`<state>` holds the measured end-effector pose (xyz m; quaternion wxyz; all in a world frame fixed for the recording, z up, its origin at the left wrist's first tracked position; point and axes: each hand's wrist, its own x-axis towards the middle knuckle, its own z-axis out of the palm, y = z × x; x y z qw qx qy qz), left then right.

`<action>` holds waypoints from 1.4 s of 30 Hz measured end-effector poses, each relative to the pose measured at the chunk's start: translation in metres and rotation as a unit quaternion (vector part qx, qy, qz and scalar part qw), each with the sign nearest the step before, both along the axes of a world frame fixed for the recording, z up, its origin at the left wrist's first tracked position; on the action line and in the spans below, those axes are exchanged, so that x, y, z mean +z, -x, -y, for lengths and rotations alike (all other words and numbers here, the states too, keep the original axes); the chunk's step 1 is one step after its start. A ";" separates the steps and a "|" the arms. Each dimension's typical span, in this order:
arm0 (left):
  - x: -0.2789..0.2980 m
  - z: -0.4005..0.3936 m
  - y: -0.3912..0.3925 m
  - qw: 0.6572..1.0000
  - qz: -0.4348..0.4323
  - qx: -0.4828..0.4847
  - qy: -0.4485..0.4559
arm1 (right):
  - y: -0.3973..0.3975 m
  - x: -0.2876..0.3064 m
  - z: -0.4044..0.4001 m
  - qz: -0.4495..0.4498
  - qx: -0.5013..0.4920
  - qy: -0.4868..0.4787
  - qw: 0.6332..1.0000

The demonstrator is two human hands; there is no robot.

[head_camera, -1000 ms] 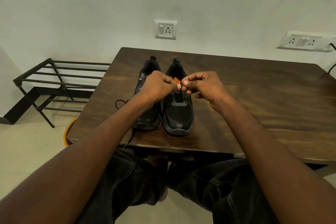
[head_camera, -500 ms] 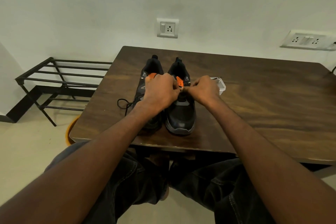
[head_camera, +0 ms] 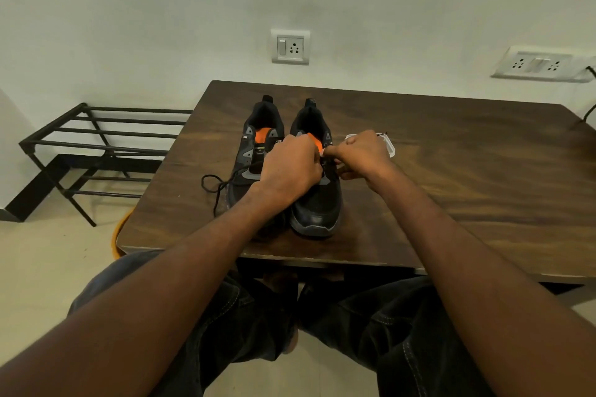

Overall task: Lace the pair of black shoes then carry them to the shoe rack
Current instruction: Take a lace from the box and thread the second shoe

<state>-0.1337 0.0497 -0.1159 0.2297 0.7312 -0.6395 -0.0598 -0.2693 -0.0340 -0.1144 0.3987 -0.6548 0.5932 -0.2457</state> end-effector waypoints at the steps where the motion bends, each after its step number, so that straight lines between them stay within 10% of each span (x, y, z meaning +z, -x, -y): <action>1: 0.001 0.000 0.001 1.000 0.007 0.002 0.005 | 0.000 0.000 0.000 -0.001 0.002 0.000 1.000; 21: 0.009 0.011 -0.011 0.995 0.054 -0.063 -0.055 | 0.000 -0.004 0.003 0.008 -0.004 -0.008 1.000; 31: -0.003 0.021 -0.020 0.987 -0.126 -0.066 -0.074 | 0.002 -0.002 -0.001 0.041 -0.016 -0.041 0.998; 42: -0.007 0.021 -0.011 0.989 -0.115 -0.053 -0.074 | 0.002 -0.003 0.000 0.082 -0.028 -0.091 0.992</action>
